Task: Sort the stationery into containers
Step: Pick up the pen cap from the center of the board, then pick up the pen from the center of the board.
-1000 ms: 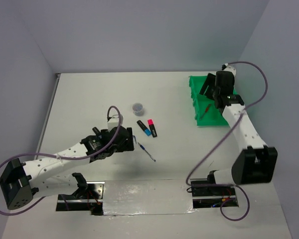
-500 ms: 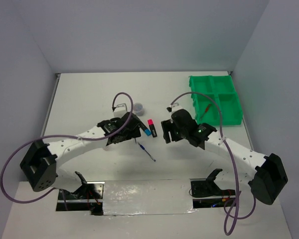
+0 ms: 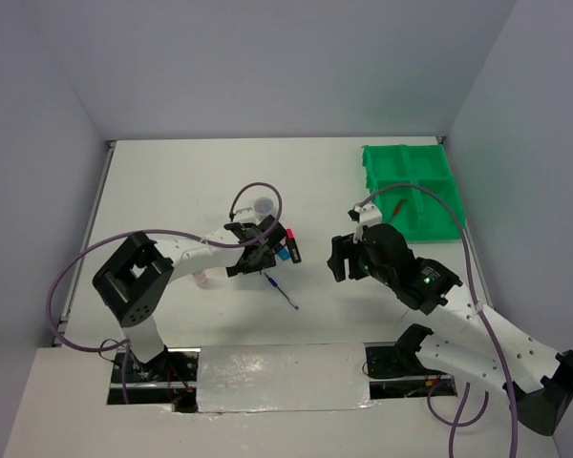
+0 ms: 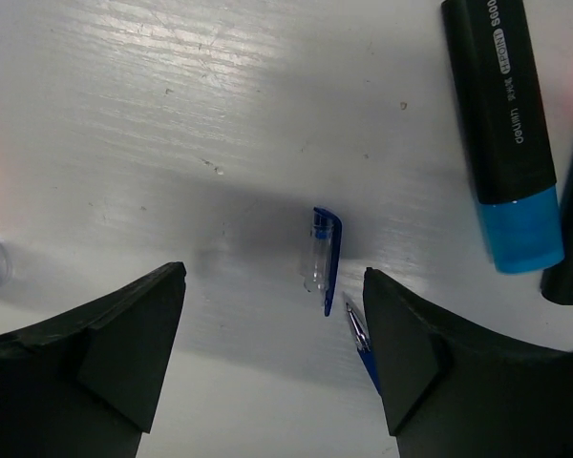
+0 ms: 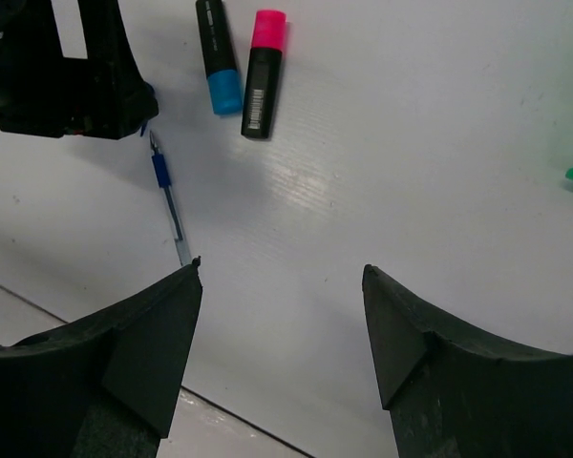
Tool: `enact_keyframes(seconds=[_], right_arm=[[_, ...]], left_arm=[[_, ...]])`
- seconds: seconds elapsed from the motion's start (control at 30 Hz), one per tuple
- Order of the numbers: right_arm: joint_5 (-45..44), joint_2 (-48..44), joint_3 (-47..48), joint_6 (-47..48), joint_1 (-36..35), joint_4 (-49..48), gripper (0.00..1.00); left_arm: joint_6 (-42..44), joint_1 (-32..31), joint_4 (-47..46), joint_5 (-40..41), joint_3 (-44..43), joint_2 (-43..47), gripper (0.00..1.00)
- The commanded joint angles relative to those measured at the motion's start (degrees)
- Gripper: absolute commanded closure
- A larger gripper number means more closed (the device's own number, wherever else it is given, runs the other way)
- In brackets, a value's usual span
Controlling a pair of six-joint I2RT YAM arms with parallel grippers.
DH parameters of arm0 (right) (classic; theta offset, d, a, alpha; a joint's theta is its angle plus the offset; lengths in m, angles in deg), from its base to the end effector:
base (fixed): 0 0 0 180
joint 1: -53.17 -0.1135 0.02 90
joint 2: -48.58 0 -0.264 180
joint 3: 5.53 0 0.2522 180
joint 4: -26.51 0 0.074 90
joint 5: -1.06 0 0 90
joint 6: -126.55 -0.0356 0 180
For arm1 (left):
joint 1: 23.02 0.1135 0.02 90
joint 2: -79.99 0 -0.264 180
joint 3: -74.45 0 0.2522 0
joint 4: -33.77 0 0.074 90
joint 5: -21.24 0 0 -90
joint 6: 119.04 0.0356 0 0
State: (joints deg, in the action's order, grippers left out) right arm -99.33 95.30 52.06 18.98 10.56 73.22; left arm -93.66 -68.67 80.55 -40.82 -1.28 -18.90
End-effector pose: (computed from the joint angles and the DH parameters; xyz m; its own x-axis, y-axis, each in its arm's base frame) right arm 0.1332 0.1138 0.2894 -0.5794 -0.1295 -0.8047 -0.4022 0.9042 0.1440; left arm 0.2418 -0.2235 0.1761 -0.7507 -0.3739 -0.5447 -0.3706 0.9208 -0.1213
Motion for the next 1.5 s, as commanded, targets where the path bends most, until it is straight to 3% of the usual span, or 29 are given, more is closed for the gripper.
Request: enact_keyframes(seconds=[0.0,0.2,0.33,0.37,0.53,0.63,0.83,0.97,1.07,1.23,1.33,1.47], right_arm=[[0.9,-2.9,-0.7,-0.3,-0.5,0.8,0.25],[2.0,-2.8,-0.4,0.2,-0.5,0.5,0.26],[2.2,-3.5,-0.5,0.4,-0.7,0.3,0.26],[2.3,-3.7,-0.4,0.4,-0.7,0.2,0.26],[2.5,-5.1,-0.8,0.4,-0.7,0.0,0.26],[3.4,-5.2,-0.7,0.6,-0.8,-0.3,0.26],[14.3,-4.5,-3.9,1.0,-0.8,-7.0,0.26],[21.7,3.0,-6.7,-0.1,-1.2,-14.2,0.26],[18.1,13.9,-6.2,-0.1,-4.2,-14.8,0.28],[3.8,27.1,1.3,2.2,-13.1,-11.3,0.27],[1.6,32.1,3.6,2.1,-13.3,-12.8,0.28],[5.2,37.7,5.5,3.8,-13.4,-16.3,0.28]], left_arm=[[-1.2,0.2,-0.1,-0.7,-1.5,-1.6,0.14],[0.4,0.3,-0.3,-2.4,-3.8,-5.5,0.17],[0.1,0.6,0.6,-2.9,-3.9,-6.8,0.26],[0.4,0.6,0.4,-3.2,-3.7,-6.9,0.35],[0.8,1.0,-0.7,-4.8,-0.8,-6.5,0.57],[1.9,1.8,-3.4,-6.5,1.8,-5.8,1.00],[4.1,2.8,-7.3,-6.8,6.5,0.5,1.00],[6.1,3.5,-7.2,-5.2,7.0,5.2,1.00],[6.3,3.5,-4.7,-2.7,6.7,8.4,1.00],[7.0,3.5,-0.8,0.6,5.5,16.3,1.00],[7.9,3.8,1.0,0.7,4.6,19.9,1.00],[8.8,3.8,2.8,0.1,4.1,24.4,1.00]])
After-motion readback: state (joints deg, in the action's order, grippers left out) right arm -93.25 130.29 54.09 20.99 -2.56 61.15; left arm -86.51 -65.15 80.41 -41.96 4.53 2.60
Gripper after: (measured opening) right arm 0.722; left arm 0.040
